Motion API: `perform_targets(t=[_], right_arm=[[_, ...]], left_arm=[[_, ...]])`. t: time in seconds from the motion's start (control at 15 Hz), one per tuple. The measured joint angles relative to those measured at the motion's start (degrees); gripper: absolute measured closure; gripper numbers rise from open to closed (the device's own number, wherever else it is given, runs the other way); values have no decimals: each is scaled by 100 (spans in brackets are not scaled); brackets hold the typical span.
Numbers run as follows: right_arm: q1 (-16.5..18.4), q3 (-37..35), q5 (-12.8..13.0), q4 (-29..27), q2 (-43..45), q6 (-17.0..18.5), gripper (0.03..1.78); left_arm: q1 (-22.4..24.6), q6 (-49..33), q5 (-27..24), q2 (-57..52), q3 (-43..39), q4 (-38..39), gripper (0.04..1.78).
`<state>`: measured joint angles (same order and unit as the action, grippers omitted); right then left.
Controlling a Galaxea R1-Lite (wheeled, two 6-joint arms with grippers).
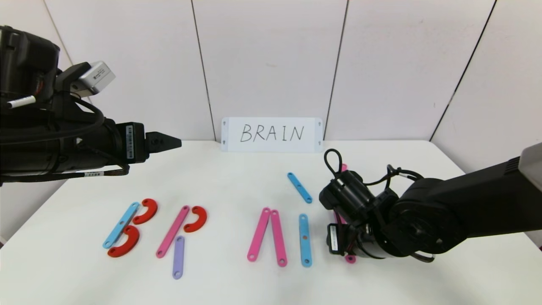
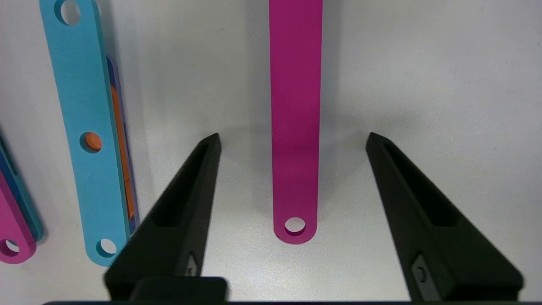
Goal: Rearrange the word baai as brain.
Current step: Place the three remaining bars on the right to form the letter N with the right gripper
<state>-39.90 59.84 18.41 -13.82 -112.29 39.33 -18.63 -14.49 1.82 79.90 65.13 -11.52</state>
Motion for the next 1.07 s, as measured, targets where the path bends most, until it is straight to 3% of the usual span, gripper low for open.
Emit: perform_targets(t=[0.13,0.27,0.47,0.6,0.73,0.8,0.87,1.07], right_arm=[[18,40,61,5,9,-2,29],[99,151,83,0,29,-22,14],[313,575,96,-1,99,-240,7],[453,1002,85,-6,96,-714,7],[575,1474,16,-12,30,-1464,7],[636,1651,-102,-10,-20,-1833,7],[718,1849,-358,-9,-89,-2214,7],[975,2405,-1237,-80,-384,-2918,7]], left_arm=[[0,0,0,-2,0,0,13],[5,0,0,-7,0,2,13],[9,2,0,-13,0,0,13],[9,4,0,-13,0,4,13],[20,2,0,-10,0,6,13],[27,2,0,-2,0,6,13],[35,2,0,12,0,6,13],[77,0,0,76,18,15,13]])
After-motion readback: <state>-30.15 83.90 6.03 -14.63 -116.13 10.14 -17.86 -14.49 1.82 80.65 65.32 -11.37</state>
